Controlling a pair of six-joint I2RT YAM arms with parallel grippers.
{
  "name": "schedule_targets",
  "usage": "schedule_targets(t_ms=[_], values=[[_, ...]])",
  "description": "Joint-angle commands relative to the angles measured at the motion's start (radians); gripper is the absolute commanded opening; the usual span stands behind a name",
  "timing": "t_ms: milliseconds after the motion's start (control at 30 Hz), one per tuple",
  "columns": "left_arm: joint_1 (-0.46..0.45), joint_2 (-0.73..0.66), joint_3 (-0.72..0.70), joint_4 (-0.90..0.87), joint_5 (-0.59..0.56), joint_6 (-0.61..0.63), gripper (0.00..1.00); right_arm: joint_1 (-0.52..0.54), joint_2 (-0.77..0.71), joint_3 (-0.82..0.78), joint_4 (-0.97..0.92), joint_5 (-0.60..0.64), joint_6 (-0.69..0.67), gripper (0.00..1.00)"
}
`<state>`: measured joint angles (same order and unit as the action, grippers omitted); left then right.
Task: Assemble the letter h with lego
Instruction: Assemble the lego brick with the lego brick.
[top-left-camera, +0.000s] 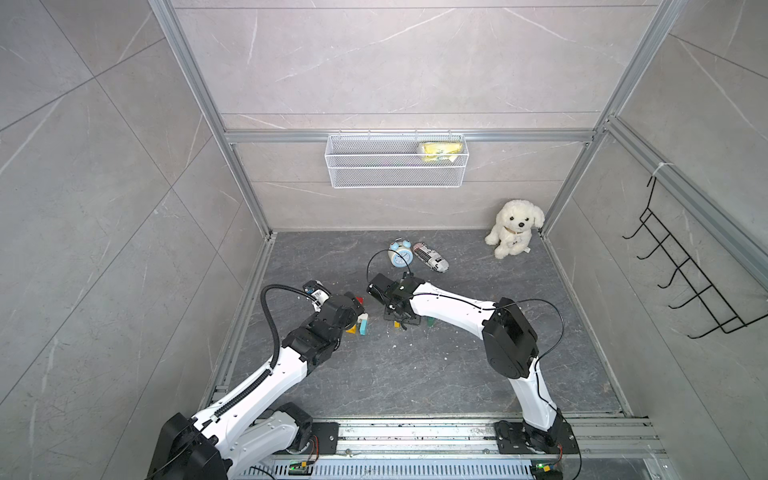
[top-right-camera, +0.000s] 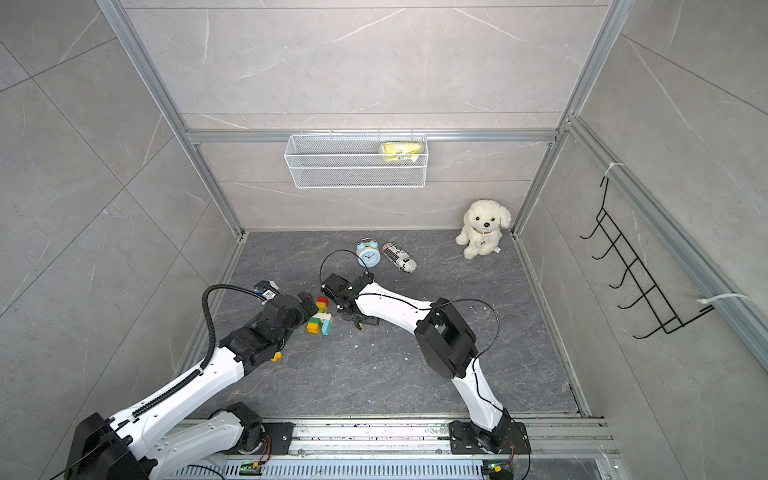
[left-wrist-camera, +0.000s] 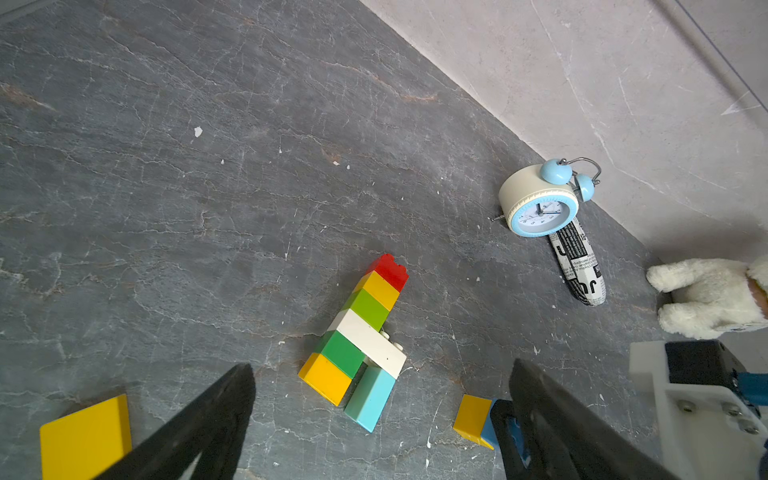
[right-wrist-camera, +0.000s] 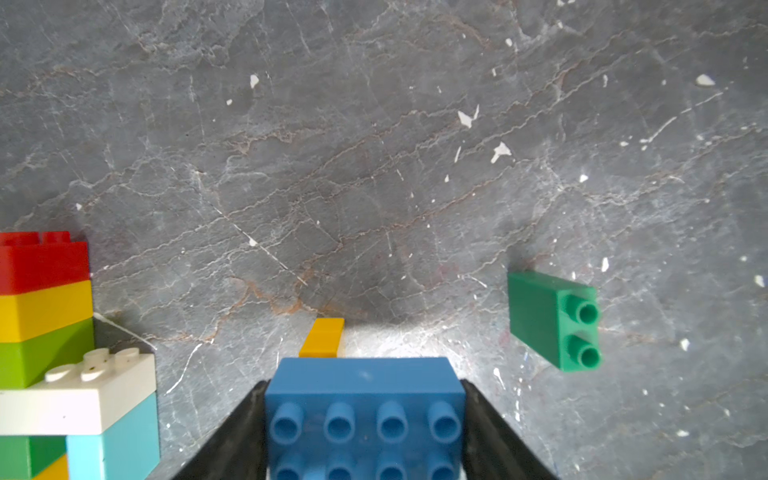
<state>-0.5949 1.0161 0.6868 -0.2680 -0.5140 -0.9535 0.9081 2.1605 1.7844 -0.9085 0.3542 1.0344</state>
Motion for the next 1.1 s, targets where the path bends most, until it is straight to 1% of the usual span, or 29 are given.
schedule_targets(t_ms=[0, 367, 900, 1067], values=[[0.004, -0.002, 0.005, -0.005, -0.013, -0.011, 0.99, -0.006, 0.025, 0.018, -0.034, 0.002, -0.01, 0.39], [0.004, 0.001, 0.005, -0.005, -0.011, -0.012, 0.99, -0.007, 0.04, 0.043, -0.093, 0.01, -0.01, 0.39], [0.003, -0.004, 0.003, -0.005, -0.008, -0.013, 0.99, -0.009, 0.054, 0.045, -0.115, 0.017, -0.01, 0.39], [0.004, -0.004, 0.002, -0.007, -0.01, -0.014, 0.99, -0.01, 0.06, 0.032, -0.093, -0.013, -0.01, 0.39]])
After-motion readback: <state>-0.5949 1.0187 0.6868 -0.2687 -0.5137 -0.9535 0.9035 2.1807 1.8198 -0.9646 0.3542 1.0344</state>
